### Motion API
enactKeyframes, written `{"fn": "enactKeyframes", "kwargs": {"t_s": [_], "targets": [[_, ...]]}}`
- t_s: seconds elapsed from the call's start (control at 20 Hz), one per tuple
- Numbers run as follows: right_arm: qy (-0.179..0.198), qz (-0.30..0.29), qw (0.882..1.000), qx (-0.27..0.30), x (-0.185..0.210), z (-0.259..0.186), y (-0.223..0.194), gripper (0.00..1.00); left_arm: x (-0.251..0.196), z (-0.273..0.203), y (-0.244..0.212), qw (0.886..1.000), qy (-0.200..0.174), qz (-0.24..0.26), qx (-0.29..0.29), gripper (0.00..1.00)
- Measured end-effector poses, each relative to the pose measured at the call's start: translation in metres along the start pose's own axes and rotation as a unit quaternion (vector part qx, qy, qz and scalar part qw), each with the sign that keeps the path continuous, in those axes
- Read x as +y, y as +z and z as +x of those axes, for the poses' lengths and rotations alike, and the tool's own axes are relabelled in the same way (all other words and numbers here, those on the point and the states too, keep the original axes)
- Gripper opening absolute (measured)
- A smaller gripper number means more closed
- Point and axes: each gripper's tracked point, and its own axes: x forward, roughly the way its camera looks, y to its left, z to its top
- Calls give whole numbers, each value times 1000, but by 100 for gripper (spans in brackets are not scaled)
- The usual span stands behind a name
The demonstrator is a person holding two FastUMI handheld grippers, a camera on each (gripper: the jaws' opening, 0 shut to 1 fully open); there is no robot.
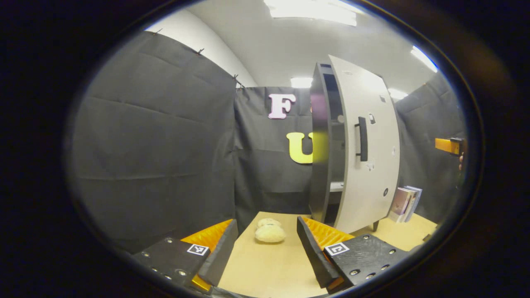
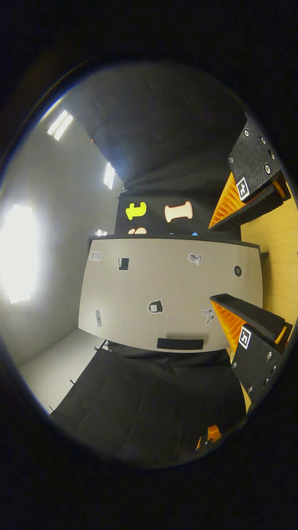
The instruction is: Open the cabinet door with the right hand, grasp the bottle in the cabinet with the left hand and place it on the coaster, then close the cabinet door with the right hand.
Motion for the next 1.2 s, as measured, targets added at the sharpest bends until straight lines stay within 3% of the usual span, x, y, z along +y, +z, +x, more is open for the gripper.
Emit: {"fn": "enactKeyframes", "kwargs": {"t_s": [0.1,0.4,0.6,1.2], "targets": [[4,2,1000,-3,-14,0,0,94,-3,0,4,1000,1,-5,-6,89],[13,20,1000,2,-47,-9,-7,94,-21,1,10,1000,-3,4,-19,86],[15,25,999,17,-58,-19,-20,94,-33,5,15,999,-13,-2,-31,89],[-17,38,999,35,-76,-30,-41,94,-51,11,22,998,-45,-11,-43,86]]}}
